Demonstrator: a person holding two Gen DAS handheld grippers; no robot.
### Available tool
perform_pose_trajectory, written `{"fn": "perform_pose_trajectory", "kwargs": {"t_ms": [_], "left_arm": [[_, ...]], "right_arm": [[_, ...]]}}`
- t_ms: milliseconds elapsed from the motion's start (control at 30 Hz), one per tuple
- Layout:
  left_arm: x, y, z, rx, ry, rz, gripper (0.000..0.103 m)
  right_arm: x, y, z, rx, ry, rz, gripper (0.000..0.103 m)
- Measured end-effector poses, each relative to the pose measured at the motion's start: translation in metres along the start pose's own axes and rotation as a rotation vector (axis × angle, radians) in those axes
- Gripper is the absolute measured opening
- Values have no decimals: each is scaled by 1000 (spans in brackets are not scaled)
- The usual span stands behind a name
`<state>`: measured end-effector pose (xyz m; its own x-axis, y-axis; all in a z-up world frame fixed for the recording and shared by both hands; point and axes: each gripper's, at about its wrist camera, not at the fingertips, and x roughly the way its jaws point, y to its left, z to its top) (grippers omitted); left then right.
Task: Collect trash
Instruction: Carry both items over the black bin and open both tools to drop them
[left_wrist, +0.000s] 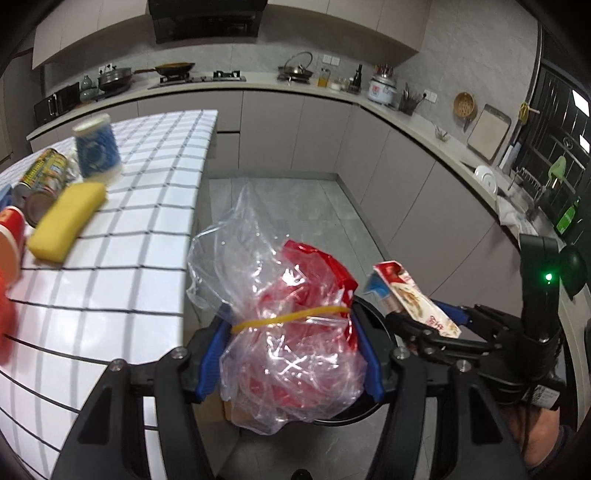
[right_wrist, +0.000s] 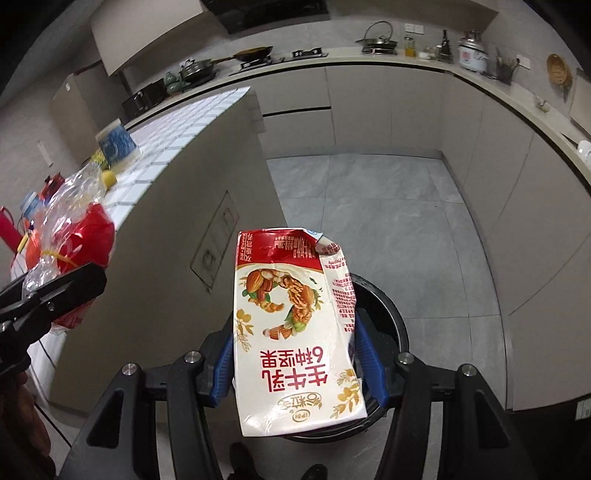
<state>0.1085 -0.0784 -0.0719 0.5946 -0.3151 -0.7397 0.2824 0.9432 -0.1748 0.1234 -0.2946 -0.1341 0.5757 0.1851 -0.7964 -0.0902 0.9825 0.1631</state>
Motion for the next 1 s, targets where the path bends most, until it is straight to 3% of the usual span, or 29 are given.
{"fn": "perform_pose_trajectory", "kwargs": {"t_ms": [200, 233, 267, 300, 333, 600, 1000], "left_arm": [[27, -23, -7, -5, 57, -21, 65], [30, -26, -7, -5, 62, 6, 73], [29, -24, -6, -21, 51, 35, 81], [26, -22, -4, -42, 31, 24, 95], [22, -20, -2, -57, 11, 17, 97], [12, -20, -1, -64, -14, 113, 97], [12, -17, 5, -78, -17, 143, 98]], "right_arm": [[32, -19, -7, -71, 54, 63, 61], [40, -20, -11, -106, 59, 78, 66], [49, -23, -14, -123, 83, 37, 88], [58, -30, -18, -121, 118, -3, 91], [61, -35, -19, -110, 122, 12, 91], [55, -53, -18, -61, 117, 67, 91], [35, -42, -3, -82, 94, 19, 91]]}}
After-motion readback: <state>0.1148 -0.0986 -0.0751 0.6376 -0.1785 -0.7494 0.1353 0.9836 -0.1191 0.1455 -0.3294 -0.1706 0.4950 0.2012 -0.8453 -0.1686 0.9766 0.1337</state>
